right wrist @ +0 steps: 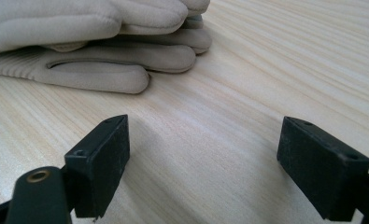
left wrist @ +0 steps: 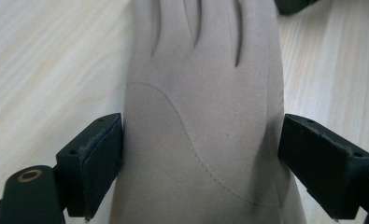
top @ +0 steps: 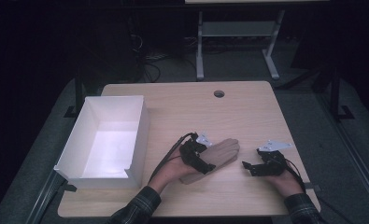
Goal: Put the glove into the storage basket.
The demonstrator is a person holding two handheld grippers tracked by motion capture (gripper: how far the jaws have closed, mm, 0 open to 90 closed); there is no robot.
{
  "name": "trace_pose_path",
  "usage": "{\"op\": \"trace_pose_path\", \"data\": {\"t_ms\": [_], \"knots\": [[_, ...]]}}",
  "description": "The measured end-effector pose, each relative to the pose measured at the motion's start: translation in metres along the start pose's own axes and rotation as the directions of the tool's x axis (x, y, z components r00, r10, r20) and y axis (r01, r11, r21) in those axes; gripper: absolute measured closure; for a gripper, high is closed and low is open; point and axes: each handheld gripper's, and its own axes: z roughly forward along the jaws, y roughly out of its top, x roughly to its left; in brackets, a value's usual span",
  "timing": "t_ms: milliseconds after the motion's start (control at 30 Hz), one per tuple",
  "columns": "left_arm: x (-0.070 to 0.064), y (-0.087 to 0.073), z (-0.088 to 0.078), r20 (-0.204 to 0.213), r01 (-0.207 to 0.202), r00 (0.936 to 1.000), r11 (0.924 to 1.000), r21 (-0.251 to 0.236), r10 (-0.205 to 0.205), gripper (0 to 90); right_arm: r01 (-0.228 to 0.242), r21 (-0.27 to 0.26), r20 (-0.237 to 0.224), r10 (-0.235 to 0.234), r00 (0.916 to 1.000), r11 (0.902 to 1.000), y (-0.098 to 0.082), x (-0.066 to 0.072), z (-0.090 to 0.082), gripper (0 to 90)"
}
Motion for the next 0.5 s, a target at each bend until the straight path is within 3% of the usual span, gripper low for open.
{"op": "trace_pose_path", "data": {"t_ms": [100,200,333,500], "knots": [[-0.0021,-0.0009,0.0039,-0.002,-0.013,0.9999,0.9997,0.021,0.013,13.8,0.005,-0.003,-0.001,-0.005,1.0,1.0,-0.0002,0.0002,0.0,16.6],[-0.0034,-0.0021,0.0051,-0.003,-0.001,1.0,1.0,0.007,0.001,14.3,0.006,-0.004,-0.003,-0.006,1.0,1.0,-0.0004,0.0006,-0.0001,16.6],[-0.0033,-0.0039,0.0047,-0.005,-0.021,0.9998,0.9997,0.014,0.021,16.3,0.005,-0.004,-0.003,-0.005,1.0,1.0,-0.0004,0.0008,-0.0002,16.5],[-0.0056,-0.0052,0.0024,0.011,-0.04,0.9991,0.9992,0.001,0.04,27.9,0.004,-0.004,-0.003,-0.005,1.0,1.0,-0.0004,0.0008,-0.0002,16.6]]}}
